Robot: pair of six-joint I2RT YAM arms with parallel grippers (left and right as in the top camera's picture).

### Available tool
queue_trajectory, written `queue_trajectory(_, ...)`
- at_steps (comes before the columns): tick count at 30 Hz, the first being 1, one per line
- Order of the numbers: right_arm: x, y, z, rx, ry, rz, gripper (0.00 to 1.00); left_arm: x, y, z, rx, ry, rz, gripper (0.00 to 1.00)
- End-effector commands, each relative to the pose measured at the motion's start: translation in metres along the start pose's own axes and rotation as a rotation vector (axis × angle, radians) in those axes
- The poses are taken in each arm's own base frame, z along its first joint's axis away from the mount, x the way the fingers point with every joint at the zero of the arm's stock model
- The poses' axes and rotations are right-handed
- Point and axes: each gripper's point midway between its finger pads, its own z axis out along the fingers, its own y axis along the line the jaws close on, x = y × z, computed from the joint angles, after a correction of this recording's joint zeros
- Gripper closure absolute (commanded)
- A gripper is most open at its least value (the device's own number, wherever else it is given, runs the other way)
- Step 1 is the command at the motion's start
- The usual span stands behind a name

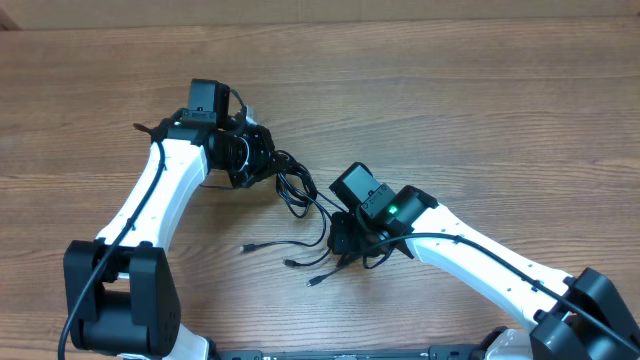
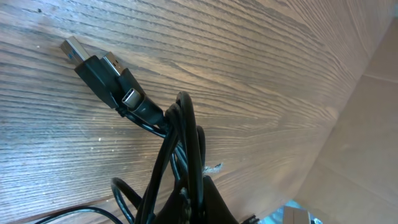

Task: Untangle cables

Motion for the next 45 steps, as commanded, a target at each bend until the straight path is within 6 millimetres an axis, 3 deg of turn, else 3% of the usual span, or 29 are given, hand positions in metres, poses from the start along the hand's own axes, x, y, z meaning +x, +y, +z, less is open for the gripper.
queue_trajectory(1, -0.005, 0.003, -0.001, 0.017, -0.037, 0.032, 0.67, 0.002, -0.008, -0.002, 0.039, 0.015, -0.004, 0.96)
queue_trajectory(8, 0.001, 0.007, 0.003, 0.032, -0.055, 0.045, 0.70, 0.003, -0.012, -0.003, 0.059, 0.022, 0.001, 0.96)
queue_trajectory(15, 0.005, 0.006, 0.020, 0.019, -0.093, 0.100, 0.71, 0.003, -0.013, -0.003, 0.065, 0.023, -0.004, 0.96)
queue_trajectory(23, 0.006, 0.005, 0.023, 0.014, -0.096, 0.098, 0.96, 0.002, -0.013, -0.003, 0.067, 0.020, 0.000, 0.96)
queue_trajectory(30, 0.003, 0.010, 0.016, -0.003, -0.090, 0.041, 0.96, 0.002, -0.013, -0.003, 0.068, 0.019, 0.054, 0.96)
queue_trajectory(37, -0.001, 0.017, -0.020, -0.008, -0.104, 0.005, 0.96, 0.002, -0.013, -0.003, 0.068, 0.017, 0.105, 0.96)
queue_trajectory(43, 0.004, 0.018, -0.021, -0.017, -0.083, 0.006, 0.96, 0.002, -0.014, -0.003, 0.068, 0.017, 0.109, 0.96)
queue_trajectory(44, 0.004, 0.018, -0.021, -0.017, -0.083, 0.006, 0.89, 0.002, -0.013, -0.003, 0.068, 0.017, 0.109, 0.96)
queue_trajectory(45, 0.004, 0.018, -0.020, -0.017, -0.083, 0.006, 0.74, 0.002, -0.013, -0.003, 0.068, 0.017, 0.108, 0.96)
